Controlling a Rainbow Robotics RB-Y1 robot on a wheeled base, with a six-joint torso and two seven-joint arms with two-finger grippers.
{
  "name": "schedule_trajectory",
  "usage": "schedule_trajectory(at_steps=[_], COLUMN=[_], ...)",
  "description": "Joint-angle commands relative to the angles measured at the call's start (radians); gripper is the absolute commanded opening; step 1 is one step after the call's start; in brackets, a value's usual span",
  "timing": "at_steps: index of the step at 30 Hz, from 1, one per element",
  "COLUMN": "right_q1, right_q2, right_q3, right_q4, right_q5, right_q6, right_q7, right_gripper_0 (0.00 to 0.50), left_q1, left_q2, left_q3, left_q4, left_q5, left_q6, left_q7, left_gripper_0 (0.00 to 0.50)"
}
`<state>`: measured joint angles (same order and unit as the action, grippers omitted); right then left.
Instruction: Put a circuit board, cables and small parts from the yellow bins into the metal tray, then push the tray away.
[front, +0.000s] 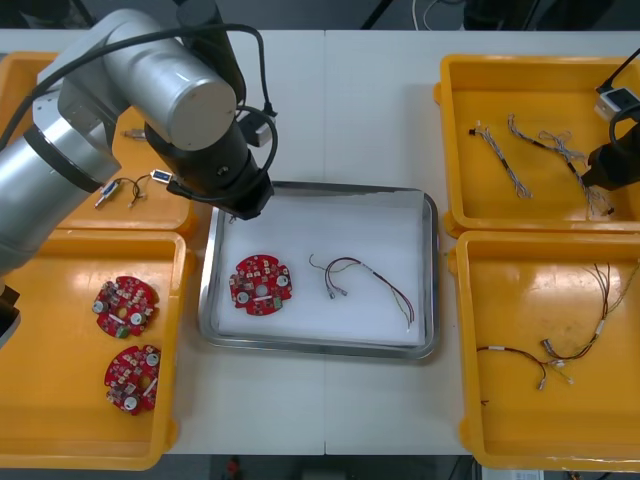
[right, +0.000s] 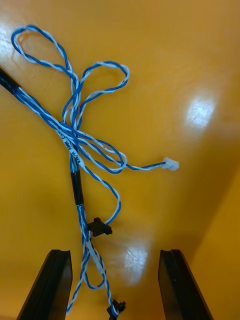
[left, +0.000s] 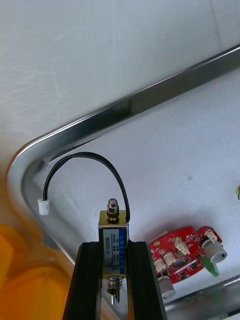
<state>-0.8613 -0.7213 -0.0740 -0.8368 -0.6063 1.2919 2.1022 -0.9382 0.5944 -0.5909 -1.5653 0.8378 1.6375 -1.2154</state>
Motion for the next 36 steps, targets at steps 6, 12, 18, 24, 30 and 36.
schedule_trajectory(at_steps=[6, 12, 18, 24, 30, 36], right_q1=[-0.042, -0.042, -0.039, -0.039, -0.035, -0.024], right_q2=[0.033, 0.039, 0.037, 0.023, 0.017, 0.019], right_q3=[0.042, 0.068, 0.068, 0.043, 0.040, 0.040], right_q4=[0.054, 0.090, 0.100, 0.100, 0.100, 0.100], right_q5=[-0.012, -0.023, -0.013, -0.009, -0.007, -0.007], right_q6=[-0.085, -0.121, -0.120, -0.069, -0.051, -0.054], right_q7=[0.041, 0.041, 0.044, 0.047, 0.050, 0.048], right_gripper_0=[0.500, 0.500, 0.500, 0.500, 0.500, 0.500], left_q1=[-0.042, -0.042, -0.042, -0.042, -0.042, -0.042], left_q2=[-0.019, -0.019, -0.019, -0.019, -0.019, -0.019], left_q3=[-0.104, -0.133, -0.138, -0.138, -0.138, -0.118], left_q4=[0.005, 0.045, 0.045, 0.042, 0.022, -0.042], left_q5=[-0.003, -0.003, -0.005, -0.005, 0.001, 0.004], left_q6=[-0.073, -0.122, -0.123, -0.123, -0.113, -0.056], left_q7=[0.086, 0.091, 0.103, 0.119, 0.126, 0.149], left_gripper_0=[0.001, 0.000, 0.007, 0.500, 0.500, 0.500])
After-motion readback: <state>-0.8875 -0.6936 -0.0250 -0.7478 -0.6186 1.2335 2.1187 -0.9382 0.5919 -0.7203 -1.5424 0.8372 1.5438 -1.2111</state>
